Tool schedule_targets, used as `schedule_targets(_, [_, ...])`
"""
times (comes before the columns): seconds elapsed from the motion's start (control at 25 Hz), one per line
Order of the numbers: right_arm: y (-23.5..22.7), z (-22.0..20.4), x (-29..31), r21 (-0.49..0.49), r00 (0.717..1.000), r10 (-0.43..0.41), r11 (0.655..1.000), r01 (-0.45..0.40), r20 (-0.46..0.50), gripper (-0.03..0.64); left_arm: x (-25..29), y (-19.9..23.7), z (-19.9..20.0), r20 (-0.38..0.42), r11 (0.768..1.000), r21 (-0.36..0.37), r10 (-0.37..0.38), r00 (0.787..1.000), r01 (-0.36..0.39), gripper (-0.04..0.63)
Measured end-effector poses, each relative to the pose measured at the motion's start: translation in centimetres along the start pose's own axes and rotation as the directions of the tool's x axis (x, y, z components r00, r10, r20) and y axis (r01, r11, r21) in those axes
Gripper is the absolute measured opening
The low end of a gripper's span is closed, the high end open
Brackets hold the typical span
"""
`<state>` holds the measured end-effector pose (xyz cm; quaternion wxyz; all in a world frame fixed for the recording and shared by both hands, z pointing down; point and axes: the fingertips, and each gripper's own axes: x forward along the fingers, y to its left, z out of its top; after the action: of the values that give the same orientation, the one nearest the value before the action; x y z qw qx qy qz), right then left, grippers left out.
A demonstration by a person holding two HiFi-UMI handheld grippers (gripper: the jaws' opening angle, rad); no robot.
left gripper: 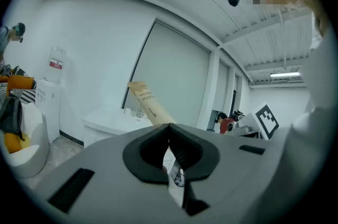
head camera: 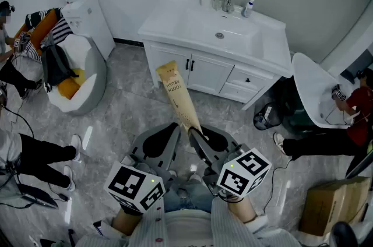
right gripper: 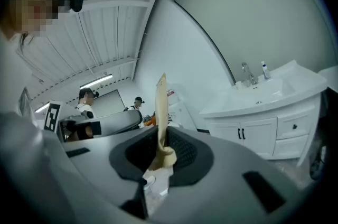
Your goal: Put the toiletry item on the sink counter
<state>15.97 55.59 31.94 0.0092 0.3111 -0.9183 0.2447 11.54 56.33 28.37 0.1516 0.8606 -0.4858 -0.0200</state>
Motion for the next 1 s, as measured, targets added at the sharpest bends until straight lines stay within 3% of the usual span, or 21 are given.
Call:
schedule_targets(0.6, [-1.5, 0.2, -1.3, -0.006, 0.998, 0.047, 0.999, -0.048, -0.040, 0.055, 1.1, -0.8, -0.1, 0.026, 0.997, -0.023, 0.069, 0.997, -0.068, 0.017])
schedule_targets(0.8, [-4.5, -0.7, -3.3, 0.020, 0.996, 0.074, 0.997, -0.074, -0.042, 0.055, 2.7, -2.8, -2.2, 0.019, 0.994, -0.023, 0.103, 0.995, -0.103, 0.017])
schedule_targets(1.0, [-6.2, -0.8, -2.8, 0.029, 0.996, 0.078, 0.997, -0.077, -0.053, 0.055, 4.2, -1.7, -2.5, 0.014, 0.992, -0.030, 0.125, 0.992, -0.125, 0.017])
